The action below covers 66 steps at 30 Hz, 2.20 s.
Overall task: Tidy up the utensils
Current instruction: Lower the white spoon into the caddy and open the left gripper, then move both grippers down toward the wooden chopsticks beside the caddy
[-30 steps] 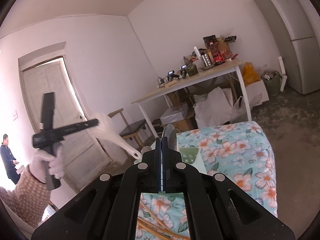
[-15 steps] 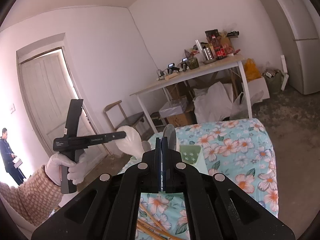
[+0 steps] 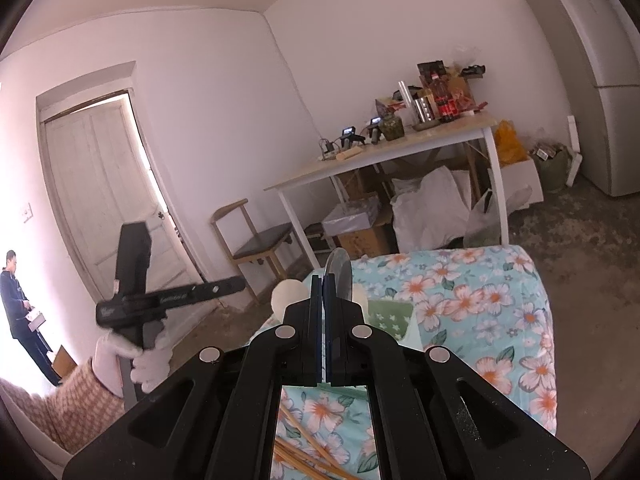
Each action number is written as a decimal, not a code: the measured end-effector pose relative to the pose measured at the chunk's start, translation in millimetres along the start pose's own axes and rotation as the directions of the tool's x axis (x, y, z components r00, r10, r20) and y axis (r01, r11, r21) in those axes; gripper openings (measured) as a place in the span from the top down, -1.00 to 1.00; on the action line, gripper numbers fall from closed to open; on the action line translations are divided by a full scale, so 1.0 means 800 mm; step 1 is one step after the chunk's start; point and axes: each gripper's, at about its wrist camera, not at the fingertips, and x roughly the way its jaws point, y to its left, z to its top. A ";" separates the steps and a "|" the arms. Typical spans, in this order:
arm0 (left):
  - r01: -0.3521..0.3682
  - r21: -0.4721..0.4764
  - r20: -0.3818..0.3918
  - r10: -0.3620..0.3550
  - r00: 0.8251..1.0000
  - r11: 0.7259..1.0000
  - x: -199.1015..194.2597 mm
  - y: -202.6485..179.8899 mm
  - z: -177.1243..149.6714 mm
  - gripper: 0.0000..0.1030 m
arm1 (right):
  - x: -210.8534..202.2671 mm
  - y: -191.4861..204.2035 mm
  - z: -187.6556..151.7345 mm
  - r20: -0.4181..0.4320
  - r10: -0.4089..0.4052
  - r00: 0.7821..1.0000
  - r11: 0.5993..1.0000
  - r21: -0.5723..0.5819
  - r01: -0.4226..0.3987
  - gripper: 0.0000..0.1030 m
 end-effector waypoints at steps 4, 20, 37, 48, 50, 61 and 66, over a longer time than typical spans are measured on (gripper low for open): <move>0.010 -0.029 0.020 -0.010 1.000 1.000 -0.019 0.005 -0.023 -0.02 | 0.003 0.003 0.013 0.009 0.037 0.999 0.999 0.005 -0.037 1.00; -0.082 -0.027 -0.039 0.081 0.996 0.996 -0.049 0.027 -0.122 -0.06 | 0.072 -0.009 0.075 0.053 0.128 0.990 0.992 -0.002 -0.128 1.00; -0.051 -0.089 -0.140 0.038 0.989 0.995 -0.024 0.034 -0.170 -0.07 | 0.091 -0.054 -0.007 -0.069 -0.007 0.998 0.999 0.037 0.010 0.66; -0.068 -0.056 -0.159 0.059 0.986 0.996 -0.024 0.024 -0.184 -0.07 | 0.026 -0.035 -0.029 -0.093 -0.017 0.995 0.996 0.088 0.025 0.25; -0.075 -0.050 -0.168 0.066 0.984 0.996 -0.025 0.023 -0.189 -0.07 | 0.025 -0.026 -0.044 -0.133 -0.003 0.991 0.996 0.087 0.014 0.15; -0.050 -0.065 -0.249 0.032 0.968 0.997 -0.009 0.022 -0.224 -0.07 | 0.032 -0.007 -0.147 -0.346 -0.032 0.938 0.989 0.127 0.081 0.05; -0.014 -0.130 -0.255 -0.020 0.967 0.991 0.006 0.026 -0.216 -0.07 | 0.034 -0.007 -0.175 -0.402 -0.002 0.916 0.982 0.172 0.078 0.05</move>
